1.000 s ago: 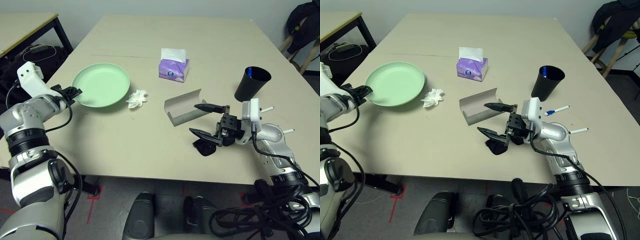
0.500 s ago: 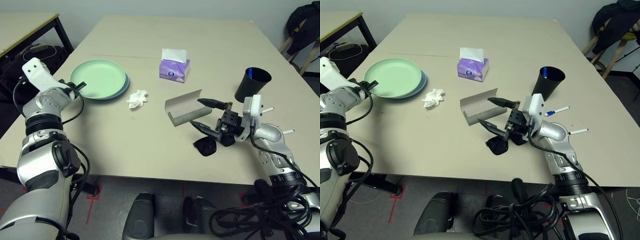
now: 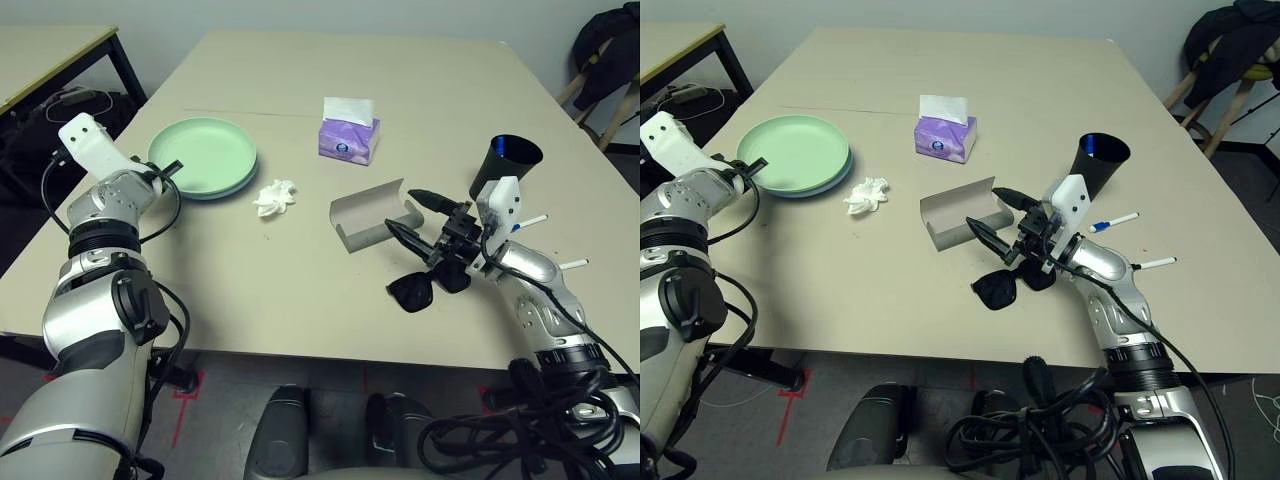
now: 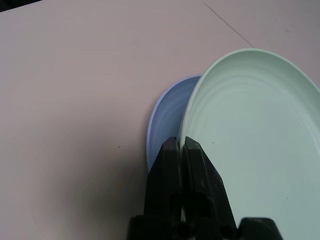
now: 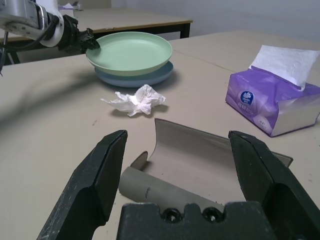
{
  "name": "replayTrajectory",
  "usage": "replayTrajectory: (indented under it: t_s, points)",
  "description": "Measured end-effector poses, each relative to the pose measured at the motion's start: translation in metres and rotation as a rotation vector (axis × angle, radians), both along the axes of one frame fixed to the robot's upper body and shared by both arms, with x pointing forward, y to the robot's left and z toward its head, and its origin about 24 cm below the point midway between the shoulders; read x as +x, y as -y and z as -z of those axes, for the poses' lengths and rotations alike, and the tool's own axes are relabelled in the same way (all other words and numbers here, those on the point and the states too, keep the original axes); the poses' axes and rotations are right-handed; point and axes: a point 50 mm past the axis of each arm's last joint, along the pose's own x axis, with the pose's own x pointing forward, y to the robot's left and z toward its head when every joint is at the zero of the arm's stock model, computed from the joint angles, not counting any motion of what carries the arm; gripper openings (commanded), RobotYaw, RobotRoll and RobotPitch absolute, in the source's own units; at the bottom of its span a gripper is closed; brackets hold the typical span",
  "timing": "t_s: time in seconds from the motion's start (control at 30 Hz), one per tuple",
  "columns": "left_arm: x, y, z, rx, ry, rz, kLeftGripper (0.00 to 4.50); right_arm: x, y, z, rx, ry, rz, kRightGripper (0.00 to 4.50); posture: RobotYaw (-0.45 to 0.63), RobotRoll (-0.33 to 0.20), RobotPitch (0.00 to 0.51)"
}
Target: Organize and tidy the items on the table.
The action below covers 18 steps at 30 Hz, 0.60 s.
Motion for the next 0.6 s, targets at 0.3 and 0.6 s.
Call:
replayTrajectory:
  t_s: [0.3,0.6]
  points:
    - [0.001,0.0017,0.0061,0.005,-0.021,-0.06,1.14,-0.0032,-0.0026,-0.0065,0.0,0.032,-0.01,4.5,0.16,0.0,0.068]
    - [0.0053,0.0087,0.0033,-0.065,0.072,-0.026,4.47,-0.0034,-0.0029,-0.0073,0.001,0.034,-0.005,4.5,0.16,0.0,0.066]
